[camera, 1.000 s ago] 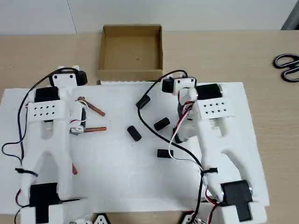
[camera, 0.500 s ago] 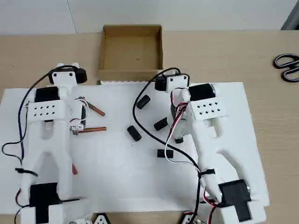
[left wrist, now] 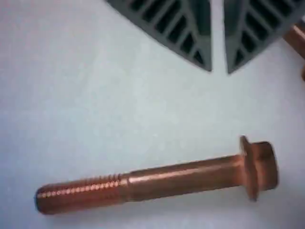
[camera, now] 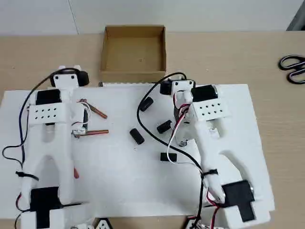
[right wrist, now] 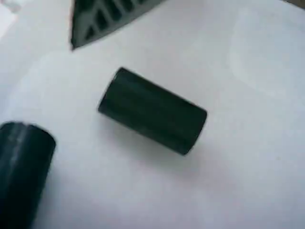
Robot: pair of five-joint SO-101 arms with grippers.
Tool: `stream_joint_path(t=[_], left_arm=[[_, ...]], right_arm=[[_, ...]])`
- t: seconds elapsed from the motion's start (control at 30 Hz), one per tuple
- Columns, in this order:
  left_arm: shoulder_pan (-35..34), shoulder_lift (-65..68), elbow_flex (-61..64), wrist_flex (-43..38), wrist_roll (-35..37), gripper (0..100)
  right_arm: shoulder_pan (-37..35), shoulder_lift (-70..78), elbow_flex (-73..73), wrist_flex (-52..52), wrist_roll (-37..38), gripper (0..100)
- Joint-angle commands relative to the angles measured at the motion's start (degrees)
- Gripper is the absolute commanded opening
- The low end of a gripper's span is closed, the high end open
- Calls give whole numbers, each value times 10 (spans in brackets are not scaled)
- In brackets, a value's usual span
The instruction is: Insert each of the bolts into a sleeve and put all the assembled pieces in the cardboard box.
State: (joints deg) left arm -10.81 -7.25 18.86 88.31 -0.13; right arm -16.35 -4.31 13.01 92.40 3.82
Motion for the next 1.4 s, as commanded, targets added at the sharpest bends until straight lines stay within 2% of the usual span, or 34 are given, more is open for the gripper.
stream_joint_path(t=[0.0,0.1,0.43,0.83,1.37], left_arm=[[-1,-2,7,-5,-3,8],[-1,-2,16,-5,-3,8],[-1,-2,16,-9,-4,8],[-1,-2,16,-9,-4,8],[-2,-2,19,-9,-4,8]], right_arm=[[-1,24,-25,-17,-6,132],[-3,46,-26,-29,-6,132],[-76,53,-26,-43,-4,133],[-29,106,-26,-76,2,133],[-29,181,-88,-99,19,133]])
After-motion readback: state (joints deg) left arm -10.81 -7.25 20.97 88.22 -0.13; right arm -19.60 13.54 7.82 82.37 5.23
